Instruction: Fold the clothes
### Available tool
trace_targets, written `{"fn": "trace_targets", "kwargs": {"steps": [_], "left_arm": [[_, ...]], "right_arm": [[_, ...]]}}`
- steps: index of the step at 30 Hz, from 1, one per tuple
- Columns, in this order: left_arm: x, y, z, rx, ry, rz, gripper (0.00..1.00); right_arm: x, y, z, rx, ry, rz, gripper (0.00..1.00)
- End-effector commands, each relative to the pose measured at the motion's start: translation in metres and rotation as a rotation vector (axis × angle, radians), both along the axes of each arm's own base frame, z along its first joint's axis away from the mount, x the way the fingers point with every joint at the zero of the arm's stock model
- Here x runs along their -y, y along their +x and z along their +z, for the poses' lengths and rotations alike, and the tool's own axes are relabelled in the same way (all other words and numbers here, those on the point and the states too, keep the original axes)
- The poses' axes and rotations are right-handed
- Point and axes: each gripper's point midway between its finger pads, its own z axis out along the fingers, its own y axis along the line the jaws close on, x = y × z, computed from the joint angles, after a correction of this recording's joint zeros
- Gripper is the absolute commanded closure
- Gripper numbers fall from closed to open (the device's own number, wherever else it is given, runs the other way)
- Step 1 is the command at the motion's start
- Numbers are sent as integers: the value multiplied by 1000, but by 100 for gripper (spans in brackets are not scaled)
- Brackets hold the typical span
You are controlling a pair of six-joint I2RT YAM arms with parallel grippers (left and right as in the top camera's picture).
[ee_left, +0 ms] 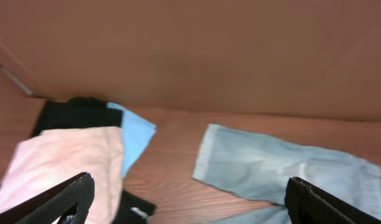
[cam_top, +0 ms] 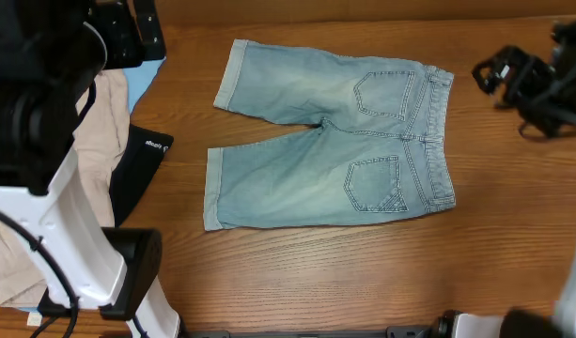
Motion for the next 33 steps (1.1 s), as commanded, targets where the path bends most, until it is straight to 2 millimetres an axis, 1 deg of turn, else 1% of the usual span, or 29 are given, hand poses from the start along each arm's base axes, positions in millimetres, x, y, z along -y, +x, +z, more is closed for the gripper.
{"fn": "trace_targets", "kwargs": {"steps": [1,4,7,8,10,11,12,13,16,18,19,21,23,25,26,29,31,33], "left_arm": [[14,-4,-9,-55,-70,-50,0],[13,-12,-27,-142,-64,-47,0],[12,-28,-59,-280,-61,-36,0],[10,-36,-75,-347,-70,-15,0],[8,-48,-107,-464,-99,37,0],[6,-54,-122,-518,-111,69,0],[2,-62,-151,-616,-133,146,0],[1,-66,-169,-674,-148,184,0],[3,-74,-226,-831,-199,280,0],[11,-75,-264,-908,-253,305,0],[20,-75,-286,-945,-303,296,0],[39,-74,-320,-989,-400,249,0],[52,-77,-348,-1024,-485,237,0],[58,-83,-372,-1052,-538,257,0],[58,-88,-384,-1071,-554,293,0],[54,-108,-411,-1126,-570,400,0],[45,-122,-424,-1156,-549,503,0],[38,-131,-433,-1169,-531,580,0]], "right_arm": [[-10,-42,26,20,-14,-18,0],[-5,-80,30,-29,-31,-130,0],[9,-119,25,-114,-70,-301,0],[13,-130,21,-147,-83,-346,0],[18,-145,12,-204,-92,-404,0],[19,-149,8,-230,-92,-424,0],[19,-150,-2,-264,-88,-428,0],[20,-151,-8,-285,-83,-439,0],[20,-148,-35,-356,-61,-462,0],[20,-148,-57,-408,-45,-482,0],[20,-148,-73,-444,-36,-489,0],[17,-148,-96,-489,-18,-482,0],[13,-149,-118,-533,8,-488,0],[7,-150,-137,-566,39,-474,0],[5,-150,-145,-577,52,-468,0],[-3,-151,-167,-603,93,-448,0],[-4,-152,-177,-615,100,-445,0],[-5,-153,-184,-621,100,-445,0]]}}
